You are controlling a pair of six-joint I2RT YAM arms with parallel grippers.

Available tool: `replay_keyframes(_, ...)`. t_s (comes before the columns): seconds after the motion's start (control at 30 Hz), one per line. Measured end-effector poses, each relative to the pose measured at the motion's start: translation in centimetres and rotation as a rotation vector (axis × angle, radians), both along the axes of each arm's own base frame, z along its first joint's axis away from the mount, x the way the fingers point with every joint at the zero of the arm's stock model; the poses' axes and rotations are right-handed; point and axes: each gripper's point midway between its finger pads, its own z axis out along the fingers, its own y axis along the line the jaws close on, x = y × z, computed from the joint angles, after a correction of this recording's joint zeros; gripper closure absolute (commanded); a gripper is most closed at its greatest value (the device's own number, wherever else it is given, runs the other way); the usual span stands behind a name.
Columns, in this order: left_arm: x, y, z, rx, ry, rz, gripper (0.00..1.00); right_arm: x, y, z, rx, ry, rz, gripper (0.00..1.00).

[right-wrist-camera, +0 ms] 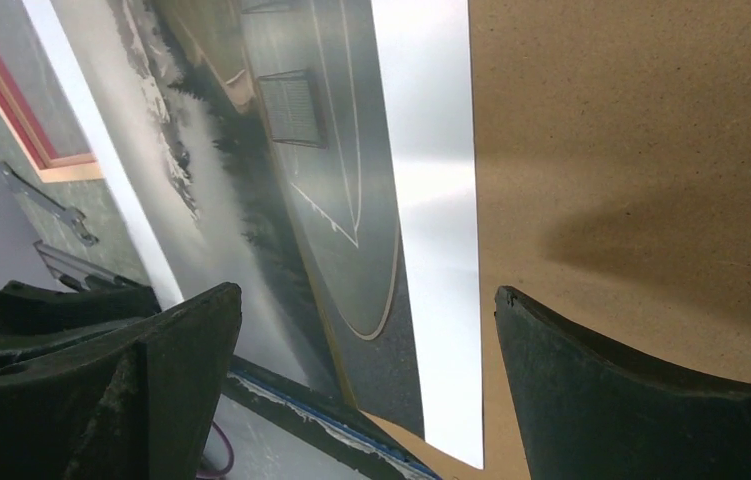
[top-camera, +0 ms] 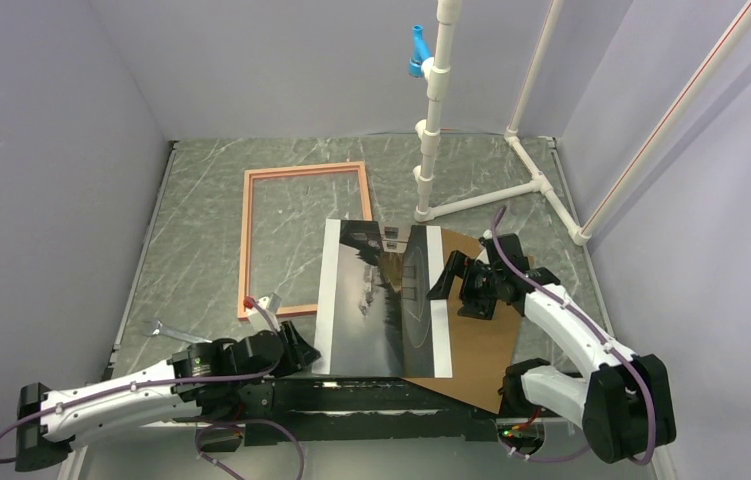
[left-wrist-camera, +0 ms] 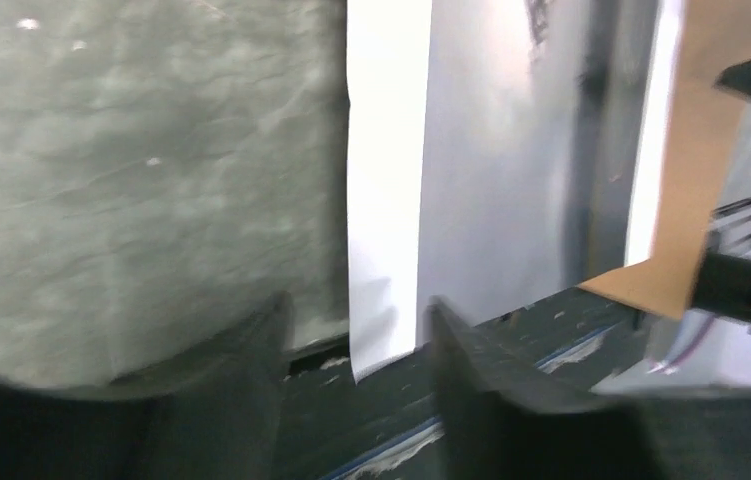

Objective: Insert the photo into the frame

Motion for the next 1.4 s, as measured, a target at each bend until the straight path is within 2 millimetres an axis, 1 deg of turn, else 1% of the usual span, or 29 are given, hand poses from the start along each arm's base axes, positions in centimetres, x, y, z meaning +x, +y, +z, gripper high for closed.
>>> replay_keyframes(0.03,-0.1,0.5,-0.2,0.022,0.002,0.001,0.11,0.0,0.0,-0.2,-0.006,0.007,0.004,0.00)
replay_keyframes(0.07,-0.2,1.2,-0.3,0.053,0.013,0.010,0.03,-0.1,-0.1,-0.5,-0.012,0.014,0.007,0.00)
replay_keyframes(0.1,-0.3,1.7,-0.3,0.083,0.020,0.016,0.01,-0.1,-0.1,-0.7,-0.017,0.020,0.010,0.00)
replay_keyframes(0.17,-0.3,2.5,0.4,0.142,0.026,0.019,0.01,-0.1,-0.3,-1.2,-0.030,0.034,0.017,0.00)
replay_keyframes(0.23,-0.1,2.6,1.7,0.194,0.022,0.016,0.01,-0.1,-0.3,-1.7,-0.039,0.049,0.025,0.00)
replay_keyframes(0.33,0.7,1.8,3.4,0.267,0.003,-0.001,0.01,0.0,-0.3,-2.6,-0.051,0.071,0.036,0.00)
replay_keyframes(0.4,1.3,1.2,3.7,0.314,-0.001,-0.015,0.01,0.1,-0.2,-3.1,-0.052,0.086,0.042,0.00)
replay_keyframes(0.53,2.9,1.0,2.2,0.405,0.034,-0.020,0.01,0.9,0.1,-3.0,-0.039,0.073,0.051,0.00)
replay_keyframes(0.63,4.5,1.3,0.7,0.397,0.076,-0.008,0.01,1.4,0.5,-3.1,-0.023,0.065,0.056,0.00)
replay_keyframes(0.7,5.1,1.4,-0.1,0.373,0.091,-0.013,0.01,1.6,0.8,-3.2,-0.009,0.062,0.062,0.00)
replay_keyframes(0.77,5.5,1.2,-0.7,0.330,0.098,-0.027,0.03,1.9,1.1,-3.1,0.011,0.055,0.068,0.00)
replay_keyframes(0.9,6.5,0.6,-1.5,0.188,0.089,-0.047,0.10,2.4,1.7,-2.9,0.048,0.037,0.076,0.00)
replay_keyframes(1.03,7.4,-0.6,-0.7,0.049,0.046,-0.080,0.17,2.5,2.4,-2.8,0.094,0.018,0.084,0.00)
replay_keyframes(1.17,7.5,-1.7,-0.1,-0.051,0.010,-0.133,0.30,2.5,3.1,-2.7,0.132,0.005,0.095,0.00)
replay_keyframes(1.27,7.5,-2.1,0.4,-0.090,-0.009,-0.160,0.42,2.6,3.6,-2.7,0.150,0.007,0.104,0.00)
replay_keyframes(1.37,7.5,-2.5,1.3,-0.114,-0.038,-0.183,0.50,2.5,4.3,-2.6,0.164,0.000,0.127,0.00)
replay_keyframes(1.4,7.4,-2.5,1.6,-0.117,-0.049,-0.185,0.54,2.5,4.4,-2.6,0.165,-0.002,0.131,0.00)
